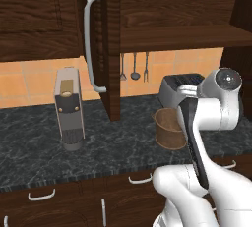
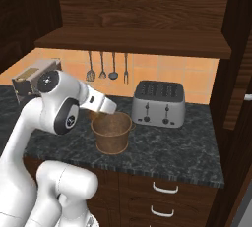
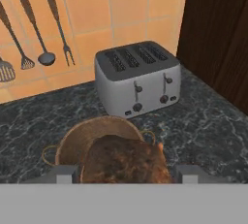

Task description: Open the cabinet, pick up the bread from the cabinet and place it in the basket. Then move the basket to the dining counter.

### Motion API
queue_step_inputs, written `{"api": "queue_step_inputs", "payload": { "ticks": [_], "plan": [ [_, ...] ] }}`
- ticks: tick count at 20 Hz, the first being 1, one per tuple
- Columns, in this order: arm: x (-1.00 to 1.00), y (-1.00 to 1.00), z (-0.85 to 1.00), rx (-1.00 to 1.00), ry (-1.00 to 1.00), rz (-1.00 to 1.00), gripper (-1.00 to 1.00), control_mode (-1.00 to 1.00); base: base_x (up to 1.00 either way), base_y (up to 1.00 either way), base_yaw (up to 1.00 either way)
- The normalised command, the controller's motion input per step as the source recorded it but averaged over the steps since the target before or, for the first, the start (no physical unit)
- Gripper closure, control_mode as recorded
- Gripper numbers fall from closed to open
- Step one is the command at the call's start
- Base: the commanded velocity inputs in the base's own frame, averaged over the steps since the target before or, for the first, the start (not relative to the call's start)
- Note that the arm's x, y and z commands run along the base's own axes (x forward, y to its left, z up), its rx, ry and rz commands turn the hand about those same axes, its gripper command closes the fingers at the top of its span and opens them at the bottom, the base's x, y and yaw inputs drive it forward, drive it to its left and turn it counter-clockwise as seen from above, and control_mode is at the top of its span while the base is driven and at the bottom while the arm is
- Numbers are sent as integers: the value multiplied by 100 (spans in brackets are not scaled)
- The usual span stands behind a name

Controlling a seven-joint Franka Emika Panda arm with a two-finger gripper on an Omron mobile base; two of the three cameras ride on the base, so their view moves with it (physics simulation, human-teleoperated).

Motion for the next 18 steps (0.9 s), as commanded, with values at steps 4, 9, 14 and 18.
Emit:
{"api": "queue_step_inputs", "payload": {
  "ticks": [4, 9, 14, 18],
  "plan": [
    [26, 4, -34, 5, 14, 0, 100, -100, 0, 0, 0],
    [18, 9, -50, 3, 22, 0, 100, -100, 0, 0, 0],
    [8, 21, -34, 7, 15, 1, 100, -100, 0, 0, 0],
    [24, 9, -32, 8, 12, 1, 100, -100, 0, 0, 0]
  ]
}}
